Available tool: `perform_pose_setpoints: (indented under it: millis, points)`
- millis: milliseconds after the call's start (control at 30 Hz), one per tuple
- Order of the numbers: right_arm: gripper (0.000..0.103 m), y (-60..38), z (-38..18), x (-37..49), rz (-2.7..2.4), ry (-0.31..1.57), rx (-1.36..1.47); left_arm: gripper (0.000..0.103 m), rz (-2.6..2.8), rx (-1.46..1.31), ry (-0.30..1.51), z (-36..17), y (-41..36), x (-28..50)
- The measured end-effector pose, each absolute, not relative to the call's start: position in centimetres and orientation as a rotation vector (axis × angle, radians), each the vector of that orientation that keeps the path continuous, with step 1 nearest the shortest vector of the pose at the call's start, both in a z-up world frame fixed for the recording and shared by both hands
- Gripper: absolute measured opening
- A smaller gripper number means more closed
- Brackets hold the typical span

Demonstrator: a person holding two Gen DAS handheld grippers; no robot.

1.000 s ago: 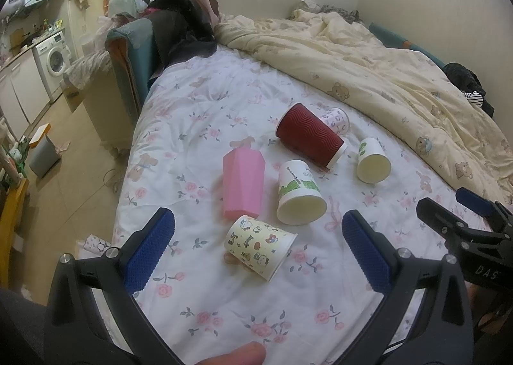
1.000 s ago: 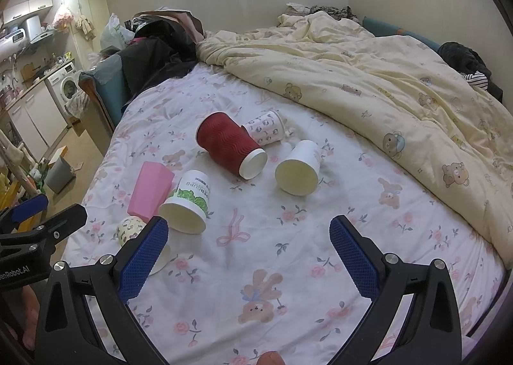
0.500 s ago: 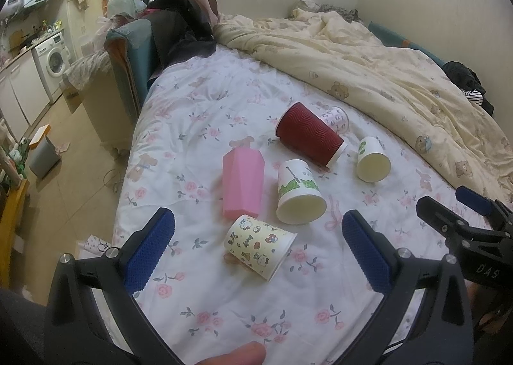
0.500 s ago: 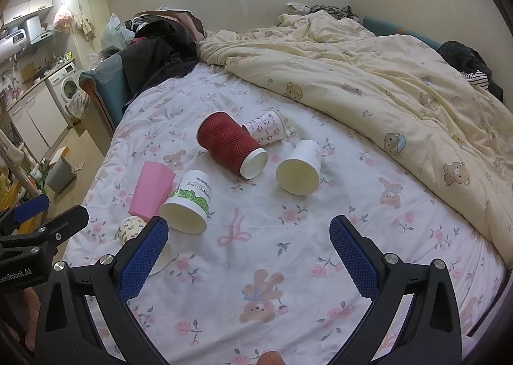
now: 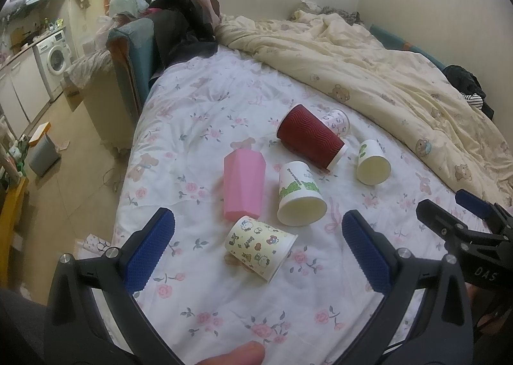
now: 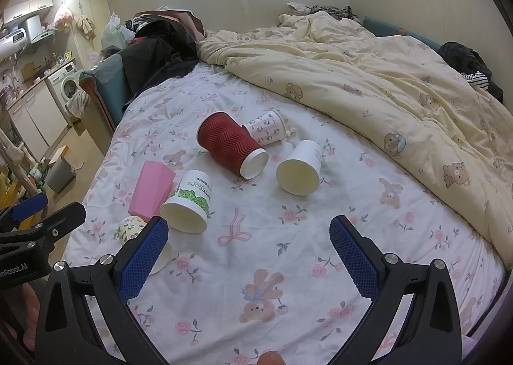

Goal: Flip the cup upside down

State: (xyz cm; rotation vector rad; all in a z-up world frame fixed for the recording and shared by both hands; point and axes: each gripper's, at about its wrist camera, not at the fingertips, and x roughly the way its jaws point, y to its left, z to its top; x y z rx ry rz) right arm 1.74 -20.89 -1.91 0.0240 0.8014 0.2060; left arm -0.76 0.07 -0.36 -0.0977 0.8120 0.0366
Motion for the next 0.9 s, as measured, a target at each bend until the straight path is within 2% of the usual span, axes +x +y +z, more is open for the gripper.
perform_pose_setpoints:
  millis: [900]
  points:
    - [0.103, -20.84, -1.92, 1.65, 0.223, 0.813, 0.037, 0.103, 0.029, -0.094, 0.838, -0.17, 0.11, 0.03]
